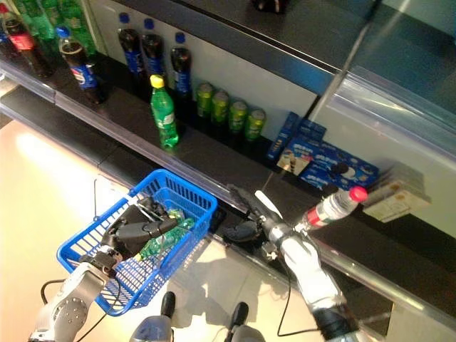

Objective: Pick up the drink and place into the basket.

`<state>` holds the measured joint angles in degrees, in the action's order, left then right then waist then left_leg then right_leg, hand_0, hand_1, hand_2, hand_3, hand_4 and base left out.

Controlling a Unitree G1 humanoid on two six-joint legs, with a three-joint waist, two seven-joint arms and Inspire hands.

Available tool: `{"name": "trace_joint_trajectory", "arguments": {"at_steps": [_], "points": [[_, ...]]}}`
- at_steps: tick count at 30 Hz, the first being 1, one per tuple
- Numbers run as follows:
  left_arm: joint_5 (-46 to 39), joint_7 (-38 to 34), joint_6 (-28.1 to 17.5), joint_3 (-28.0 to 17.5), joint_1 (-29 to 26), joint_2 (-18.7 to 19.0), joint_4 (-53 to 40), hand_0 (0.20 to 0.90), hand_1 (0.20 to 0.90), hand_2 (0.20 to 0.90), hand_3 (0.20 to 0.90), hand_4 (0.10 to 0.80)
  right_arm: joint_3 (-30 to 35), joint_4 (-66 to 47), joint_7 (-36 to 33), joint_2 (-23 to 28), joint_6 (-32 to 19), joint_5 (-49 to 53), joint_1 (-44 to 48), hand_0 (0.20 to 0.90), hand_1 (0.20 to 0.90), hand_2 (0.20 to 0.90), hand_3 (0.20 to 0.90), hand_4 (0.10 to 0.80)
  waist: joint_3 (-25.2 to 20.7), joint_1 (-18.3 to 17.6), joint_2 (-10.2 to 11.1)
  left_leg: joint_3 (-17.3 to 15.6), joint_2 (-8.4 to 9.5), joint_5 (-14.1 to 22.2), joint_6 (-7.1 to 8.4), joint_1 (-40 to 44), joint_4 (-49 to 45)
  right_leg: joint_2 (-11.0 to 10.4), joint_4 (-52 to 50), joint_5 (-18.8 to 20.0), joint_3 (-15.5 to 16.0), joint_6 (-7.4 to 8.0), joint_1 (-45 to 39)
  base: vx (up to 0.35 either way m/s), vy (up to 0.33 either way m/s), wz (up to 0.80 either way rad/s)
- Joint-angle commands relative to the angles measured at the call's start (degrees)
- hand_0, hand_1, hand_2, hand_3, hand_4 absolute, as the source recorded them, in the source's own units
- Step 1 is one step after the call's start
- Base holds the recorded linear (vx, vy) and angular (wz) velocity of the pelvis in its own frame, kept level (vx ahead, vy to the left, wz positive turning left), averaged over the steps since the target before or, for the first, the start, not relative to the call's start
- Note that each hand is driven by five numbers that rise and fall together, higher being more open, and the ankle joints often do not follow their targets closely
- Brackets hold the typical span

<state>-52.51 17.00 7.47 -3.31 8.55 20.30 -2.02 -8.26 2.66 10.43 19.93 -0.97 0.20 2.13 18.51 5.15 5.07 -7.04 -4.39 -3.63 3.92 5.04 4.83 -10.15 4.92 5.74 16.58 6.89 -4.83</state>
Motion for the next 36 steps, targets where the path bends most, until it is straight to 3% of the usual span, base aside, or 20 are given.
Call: {"name": "trace_joint_trajectory", "arguments": {"at_steps": [1, 15, 36], "points": [[-6.8, 6.5, -19.8, -3.8, -9.1, -1.0, -10.5, 0.300, 0.300, 0.300, 0.200, 0.100, -0.1, -2.6, -3.5, 3.1, -11.5, 3.0, -1.0, 0.900, 0.900, 0.900, 0.900, 0.800, -15.6, -1.0, -3.3, 0.2, -0.04, 2.8, -0.56, -0.1, 0.2, -2.2, 0.1, -2.0, 0.4, 3.24, -3.3, -0.001, -0.001, -0.19], [-6.1, -0.2, -25.8, -9.6, -7.7, -1.7, -2.9, 0.300, 0.300, 0.300, 0.200, 0.100, 4.4, 2.1, -11.8, 3.4, -16.8, -0.2, -9.5, 0.900, 0.900, 0.900, 0.900, 0.800, -16.0, -4.8, -4.0, -0.3, -0.01, 3.5, -0.30, -0.1, 0.2, -1.9, 0.1, -2.2, -2.1, 3.05, -2.4, 0.003, -0.002, -0.04], [-4.9, -6.7, -28.0, -15.3, -8.2, -3.1, 11.3, 0.300, 0.300, 0.300, 0.200, 0.100, 5.6, 17.8, -21.7, 3.0, -19.4, -9.4, -12.9, 0.900, 0.900, 0.900, 0.900, 0.800, -15.7, -6.6, -4.7, -0.5, -0.04, 3.9, 0.03, 0.3, 0.2, -1.2, 0.0, -2.9, -3.1, 2.46, -2.6, 0.000, -0.002, -0.03]]}}
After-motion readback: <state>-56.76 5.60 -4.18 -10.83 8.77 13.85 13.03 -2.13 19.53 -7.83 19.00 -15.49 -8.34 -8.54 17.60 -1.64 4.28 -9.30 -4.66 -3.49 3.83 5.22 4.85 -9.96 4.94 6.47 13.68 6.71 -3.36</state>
